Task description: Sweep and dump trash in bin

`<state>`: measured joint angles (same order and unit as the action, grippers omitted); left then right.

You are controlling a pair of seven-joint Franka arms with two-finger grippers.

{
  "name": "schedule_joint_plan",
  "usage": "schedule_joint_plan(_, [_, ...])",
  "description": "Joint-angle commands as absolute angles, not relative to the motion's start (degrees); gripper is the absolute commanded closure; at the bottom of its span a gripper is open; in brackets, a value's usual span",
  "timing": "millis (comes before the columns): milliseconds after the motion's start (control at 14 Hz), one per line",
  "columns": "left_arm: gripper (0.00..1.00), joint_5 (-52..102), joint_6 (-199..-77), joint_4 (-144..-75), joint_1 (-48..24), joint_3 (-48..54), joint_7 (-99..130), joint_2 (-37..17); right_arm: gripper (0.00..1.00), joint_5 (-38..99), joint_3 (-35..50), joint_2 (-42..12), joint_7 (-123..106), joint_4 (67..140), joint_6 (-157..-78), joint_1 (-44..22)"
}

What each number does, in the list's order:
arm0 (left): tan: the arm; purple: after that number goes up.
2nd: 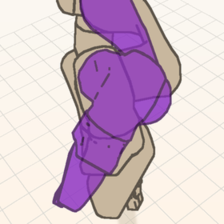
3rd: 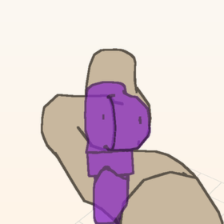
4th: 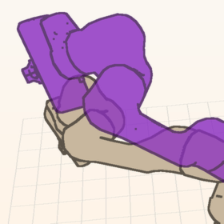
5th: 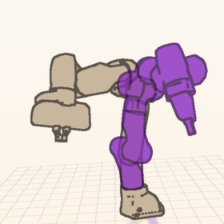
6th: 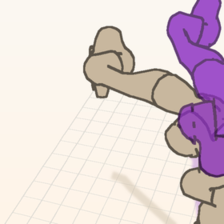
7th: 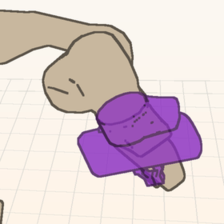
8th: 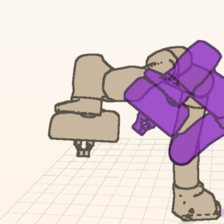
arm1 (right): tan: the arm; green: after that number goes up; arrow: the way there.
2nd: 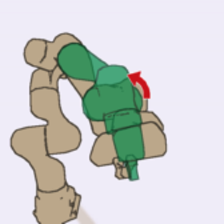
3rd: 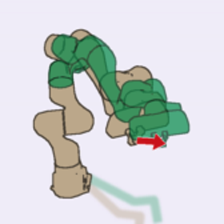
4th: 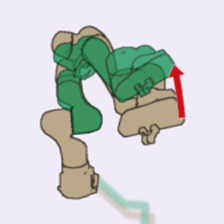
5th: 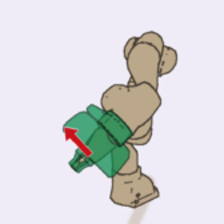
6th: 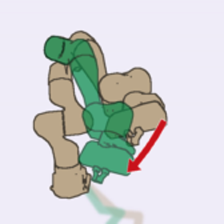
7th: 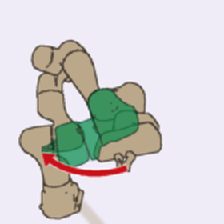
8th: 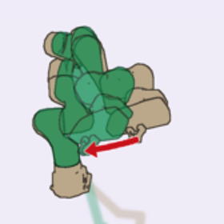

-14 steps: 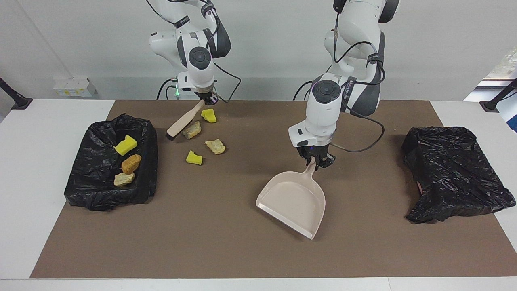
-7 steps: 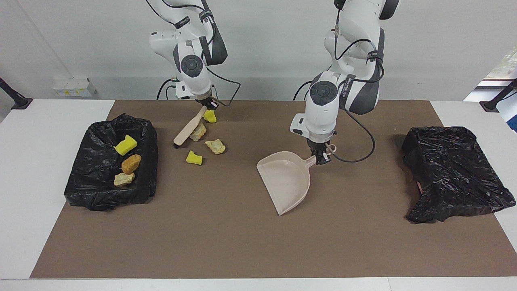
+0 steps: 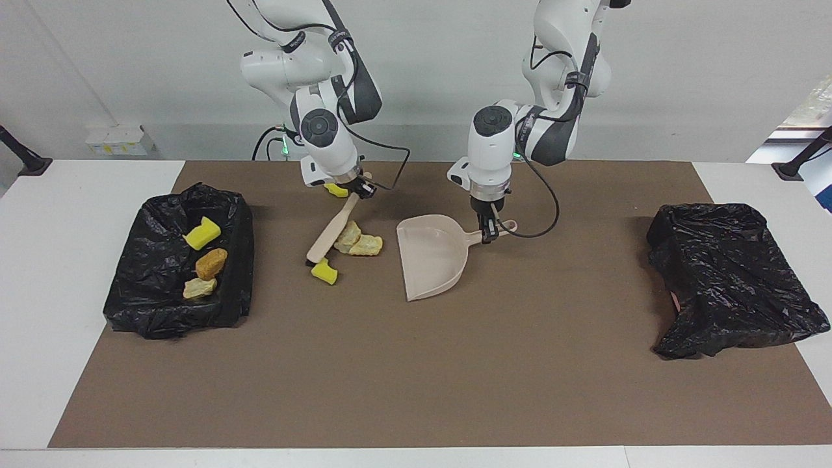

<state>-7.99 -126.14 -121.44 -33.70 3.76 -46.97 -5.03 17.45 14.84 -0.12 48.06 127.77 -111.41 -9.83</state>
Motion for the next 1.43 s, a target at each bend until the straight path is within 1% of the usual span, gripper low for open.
schedule_joint_plan(0, [1.0, -8.79, -128.4, -125.06, -37.43, 2.99, -41.52, -2.81, 1.0, 21.7, 15.03, -4.39, 47.46, 122.18, -111.8, -13.52])
schedule_joint_plan(143, [1.0, -8.79, -131.99, -127.17, -37.88, 2.99, -39.99, -2.55, 1.0, 21.97, 14.94, -3.7, 46.32, 121.82, -111.8, -18.87])
schedule_joint_plan(215, [1.0, -8.79, -132.71, -127.18, -37.88, 3.08, -39.47, -2.55, 1.0, 21.36, 14.94, -3.52, 44.23, 121.82, -111.71, -19.94])
schedule_joint_plan(358, [1.0, -8.7, -133.41, -127.18, -37.71, 2.99, -39.46, -2.64, 1.0, 20.13, 14.94, -3.34, 37.47, 120.6, -110.49, -21.09])
schedule_joint_plan(645, [1.0, -8.7, -133.51, -127.0, -37.09, 2.9, -39.46, -2.9, 1.0, 12.24, 14.42, -3.25, 35.95, 115.94, -104.87, -20.04])
schedule_joint_plan(717, [1.0, -8.7, -133.51, -126.91, -37.0, 2.81, -39.46, -2.99, 1.0, 10.3, 14.41, -3.43, 34.82, 115.67, -104.68, -18.99])
schedule_joint_plan(860, [1.0, -8.61, -133.51, -126.74, -36.04, 2.9, -39.11, -3.25, 1.0, 6.61, 14.5, -4.21, 26.59, 115.58, -105.38, -14.79])
schedule_joint_plan(1003, [1.0, -8.44, -133.42, -126.65, -35.95, 2.9, -37.1, -3.25, 1.0, 2.57, 14.5, -5.09, 23.39, 114.44, -105.47, -13.19])
schedule_joint_plan(1146, [1.0, -7.56, -133.42, -126.56, -36.03, 2.9, -35.17, -3.34, 1.0, -0.77, 14.76, -8.16, 22.24, 109.97, -104.59, -9.95])
schedule_joint_plan(1361, [1.0, -6.86, -133.42, -126.47, -36.21, 2.9, -31.83, -3.43, 1.0, -6.58, 14.41, -11.41, 15.23, 106.18, -104.5, -6.78])
